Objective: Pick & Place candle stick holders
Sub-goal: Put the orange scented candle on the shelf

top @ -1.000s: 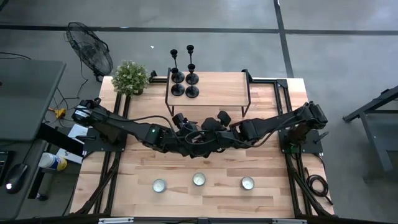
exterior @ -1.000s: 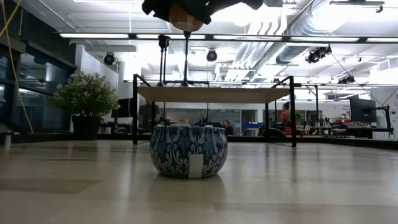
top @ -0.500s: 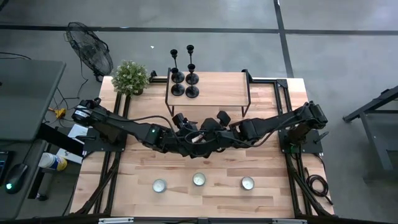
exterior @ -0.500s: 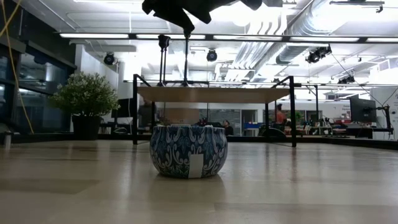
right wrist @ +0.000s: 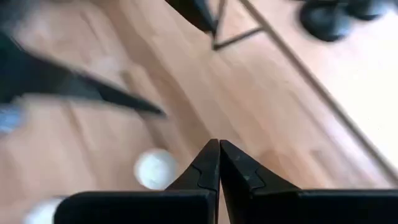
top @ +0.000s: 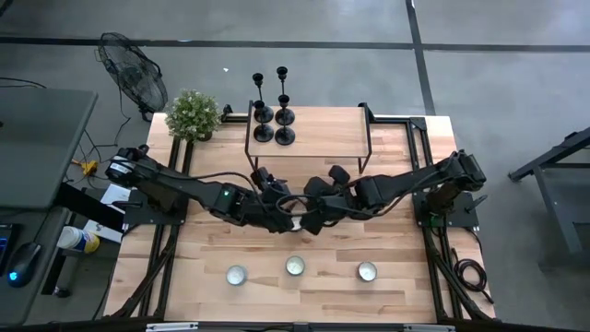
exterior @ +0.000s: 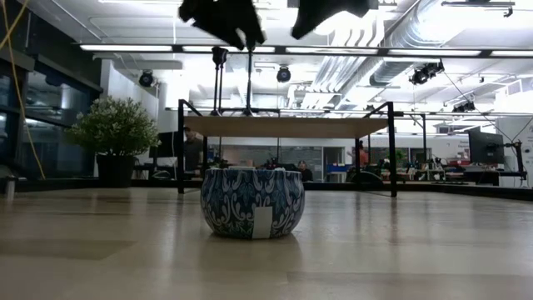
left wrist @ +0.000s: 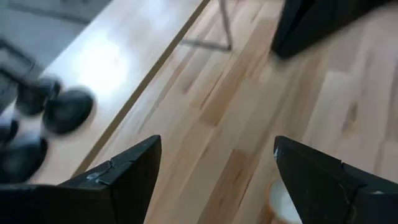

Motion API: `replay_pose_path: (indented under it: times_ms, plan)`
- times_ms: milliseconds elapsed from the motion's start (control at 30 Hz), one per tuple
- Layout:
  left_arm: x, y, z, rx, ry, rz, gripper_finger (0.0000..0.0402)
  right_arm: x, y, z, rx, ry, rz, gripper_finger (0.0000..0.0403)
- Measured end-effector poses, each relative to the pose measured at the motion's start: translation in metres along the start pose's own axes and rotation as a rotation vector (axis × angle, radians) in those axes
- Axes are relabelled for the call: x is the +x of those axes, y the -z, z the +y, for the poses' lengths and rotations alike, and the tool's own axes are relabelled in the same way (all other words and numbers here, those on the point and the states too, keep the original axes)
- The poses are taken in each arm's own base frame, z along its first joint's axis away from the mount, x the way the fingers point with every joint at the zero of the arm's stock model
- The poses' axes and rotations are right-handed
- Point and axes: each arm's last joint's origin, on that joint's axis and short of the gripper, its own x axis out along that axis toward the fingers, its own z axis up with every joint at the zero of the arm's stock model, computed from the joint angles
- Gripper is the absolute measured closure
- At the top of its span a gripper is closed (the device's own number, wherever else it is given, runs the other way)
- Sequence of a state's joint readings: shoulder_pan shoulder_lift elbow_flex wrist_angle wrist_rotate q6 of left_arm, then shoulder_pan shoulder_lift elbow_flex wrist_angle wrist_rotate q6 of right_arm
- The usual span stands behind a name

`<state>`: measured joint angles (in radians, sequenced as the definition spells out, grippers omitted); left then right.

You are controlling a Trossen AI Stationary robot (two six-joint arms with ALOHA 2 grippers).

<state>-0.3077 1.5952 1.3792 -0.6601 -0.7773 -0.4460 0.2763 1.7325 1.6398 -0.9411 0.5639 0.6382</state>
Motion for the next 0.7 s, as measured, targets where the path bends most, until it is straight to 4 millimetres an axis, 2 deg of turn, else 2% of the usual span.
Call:
replay_pose_path:
  times_ms: [200, 333, 567, 700]
  plan:
    - [-0.003, 0.022, 0.014, -0.034, -0.133, 0.167, 0.0099, -0.007, 0.011, -0.004, -0.020, 0.030, 0.087, 0.0396]
    - [-0.015, 0.034, 0.019, -0.051, -0.169, 0.200, 0.0099, -0.002, 0.015, -0.004, -0.005, 0.022, 0.102, 0.0395]
    - [-0.044, 0.067, 0.036, -0.179, -0.074, 0.137, 0.0099, -0.005, 0.031, -0.017, 0.066, -0.019, 0.103, 0.0391]
    - [-0.050, 0.091, 0.047, -0.327, 0.098, 0.007, 0.0099, -0.012, 0.033, -0.027, 0.135, -0.106, 0.046, 0.0391]
